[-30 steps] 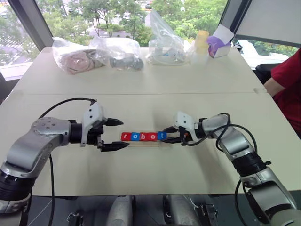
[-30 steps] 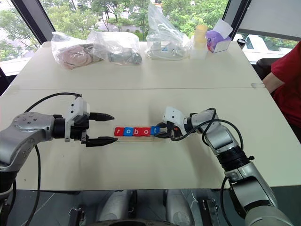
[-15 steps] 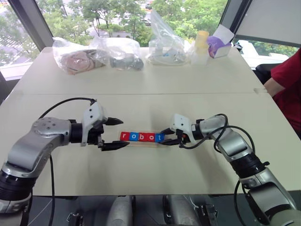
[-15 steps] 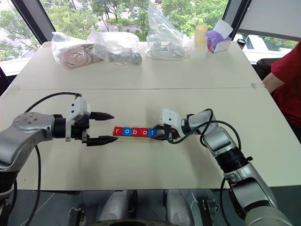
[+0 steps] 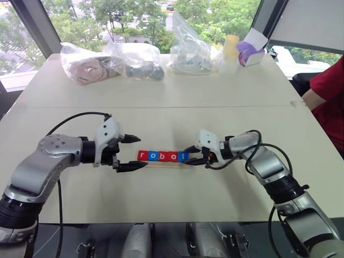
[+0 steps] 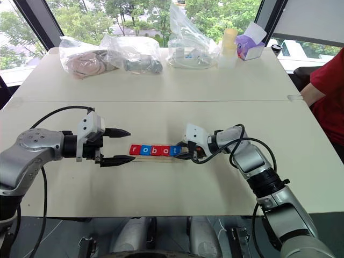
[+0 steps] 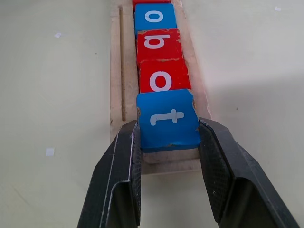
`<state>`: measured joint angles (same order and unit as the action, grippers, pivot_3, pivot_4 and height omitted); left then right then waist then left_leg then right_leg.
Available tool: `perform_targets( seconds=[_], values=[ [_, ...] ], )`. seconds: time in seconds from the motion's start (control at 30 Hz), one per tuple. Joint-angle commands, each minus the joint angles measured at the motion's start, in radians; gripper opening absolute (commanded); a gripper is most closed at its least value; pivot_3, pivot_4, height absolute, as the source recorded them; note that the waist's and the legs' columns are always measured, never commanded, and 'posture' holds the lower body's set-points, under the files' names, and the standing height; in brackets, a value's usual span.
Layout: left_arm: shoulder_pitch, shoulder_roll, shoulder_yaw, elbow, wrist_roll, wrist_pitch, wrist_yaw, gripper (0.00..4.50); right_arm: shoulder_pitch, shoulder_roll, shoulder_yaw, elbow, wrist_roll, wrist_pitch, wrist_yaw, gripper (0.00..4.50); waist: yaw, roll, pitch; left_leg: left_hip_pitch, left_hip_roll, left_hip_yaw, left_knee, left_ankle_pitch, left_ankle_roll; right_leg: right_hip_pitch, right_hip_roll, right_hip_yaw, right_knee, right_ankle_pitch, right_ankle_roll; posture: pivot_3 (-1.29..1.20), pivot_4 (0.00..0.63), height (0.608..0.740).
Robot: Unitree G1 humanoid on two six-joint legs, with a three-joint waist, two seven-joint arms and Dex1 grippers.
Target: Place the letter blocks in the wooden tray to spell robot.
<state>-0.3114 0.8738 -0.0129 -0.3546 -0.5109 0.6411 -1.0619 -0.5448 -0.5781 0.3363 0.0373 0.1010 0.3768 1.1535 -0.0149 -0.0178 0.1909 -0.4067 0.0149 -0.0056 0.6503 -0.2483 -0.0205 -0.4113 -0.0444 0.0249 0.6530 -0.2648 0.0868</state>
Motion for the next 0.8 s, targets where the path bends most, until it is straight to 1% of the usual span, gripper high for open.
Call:
perform_targets(
  seconds=[0.03,0.23,0.8],
  values=[
    [-0.018,0.0,0.01,-0.008,0.001,-0.018,-0.002,4.5,0.012,-0.024,-0.024,-0.074,0.013,0.035,-0.005,1.12,0.0,0.0,0.0,0.0,0.0,0.0,0.0,0.0,0.0,0.0,0.0,0.0,0.0,0.0,0.0,0.0,0.15,0.74],
    [-0.024,-0.005,0.005,0.0,0.005,-0.022,-0.003,4.5,0.017,-0.026,-0.034,-0.125,0.028,0.1,-0.033,1.12,-0.001,0.0,0.0,0.0,0.0,0.0,0.0,0.0,0.0,0.0,0.0,0.0,0.0,0.0,0.0,0.0,0.15,0.74],
    [-0.025,-0.01,0.004,-0.001,0.011,-0.022,-0.006,4.5,-0.003,-0.002,-0.003,-0.085,0.014,0.079,-0.049,1.12,-0.001,0.0,0.0,0.0,0.0,0.0,0.0,0.0,0.0,0.0,0.0,0.0,0.0,0.0,0.0,0.0,0.15,0.74]
  ],
)
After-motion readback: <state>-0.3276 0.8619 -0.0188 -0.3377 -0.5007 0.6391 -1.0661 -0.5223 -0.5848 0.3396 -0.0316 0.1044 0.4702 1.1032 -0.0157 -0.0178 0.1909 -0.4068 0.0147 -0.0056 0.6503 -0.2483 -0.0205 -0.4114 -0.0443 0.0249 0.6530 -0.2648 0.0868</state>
